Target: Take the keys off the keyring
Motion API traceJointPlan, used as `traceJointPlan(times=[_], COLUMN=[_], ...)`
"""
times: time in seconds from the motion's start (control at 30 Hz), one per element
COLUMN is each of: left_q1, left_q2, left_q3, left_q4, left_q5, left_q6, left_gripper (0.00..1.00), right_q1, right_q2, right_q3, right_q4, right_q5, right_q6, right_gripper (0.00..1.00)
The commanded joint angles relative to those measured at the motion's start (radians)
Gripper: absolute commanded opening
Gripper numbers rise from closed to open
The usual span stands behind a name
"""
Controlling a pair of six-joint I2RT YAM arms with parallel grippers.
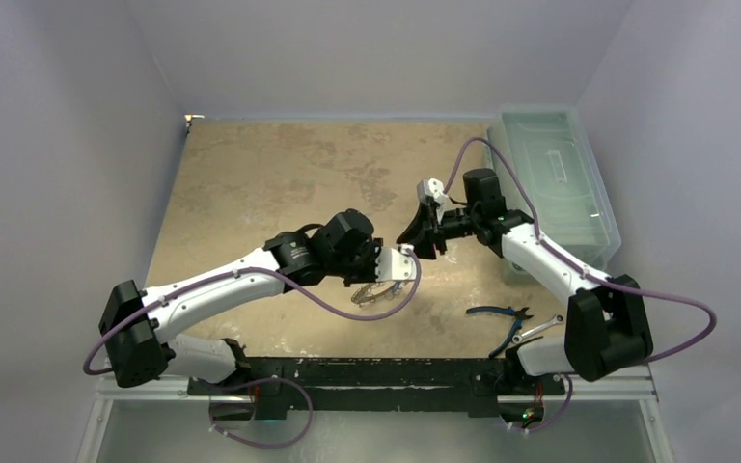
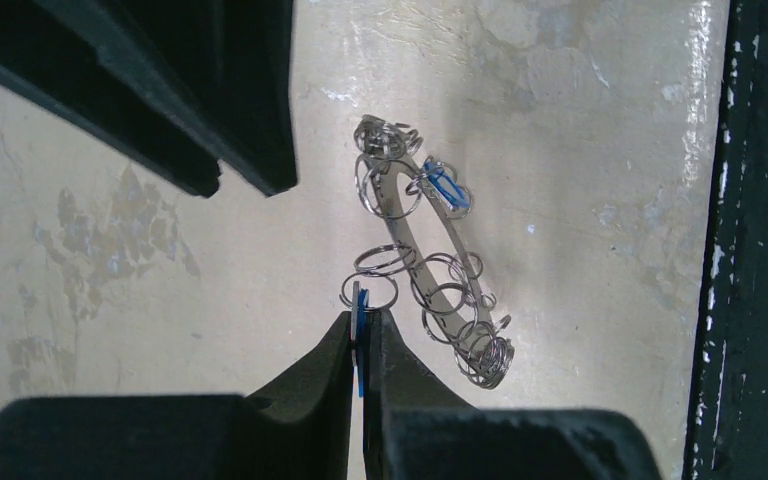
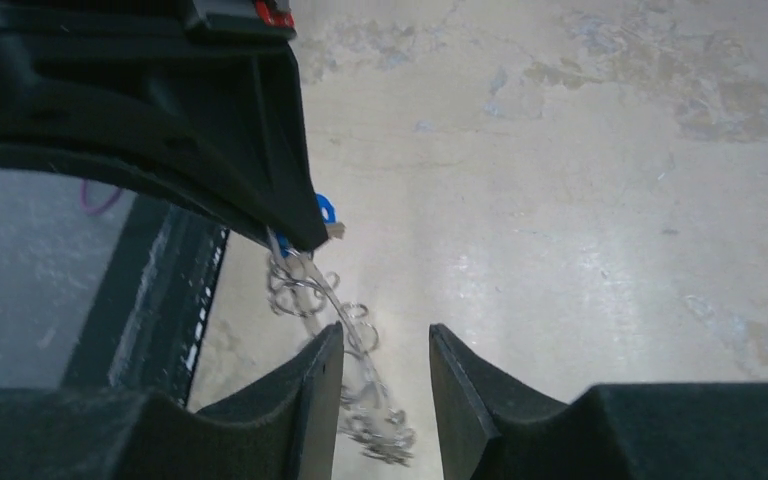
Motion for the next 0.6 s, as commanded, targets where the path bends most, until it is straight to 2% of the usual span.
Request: traceJointPlan(times=[0.0,0.17,0.33,0.57], left_q1=[0.027,0.041,0.075,0.094], left_q2=[0.029,0.033,0.027,0.045], left_q3=[0.078,0.079,0.073,0.109], left_q4=[-0.004,0.005,0.015,0.000], left_q5=[-0.005,0.019,0.067,0.110], left_q6=[-0.166,-0.253,-0.316,-0.330], left_gripper=[0.00,0.00,0.00,0.00], right_q1=[0.001,0.004,0.005,0.065], right_q2=[-0.097,-0.088,-0.109,-0.107], right_q3=[-0.044,-0.030,-0.042,-0.090], right_q4=[0.116,0.077,0.023,0.189], right_q5=[0.048,0.090,0.123,0.092], right_q6=[0.300,0.365,0.315,0.363], right_gripper=[0.39,0.39,0.39,0.41])
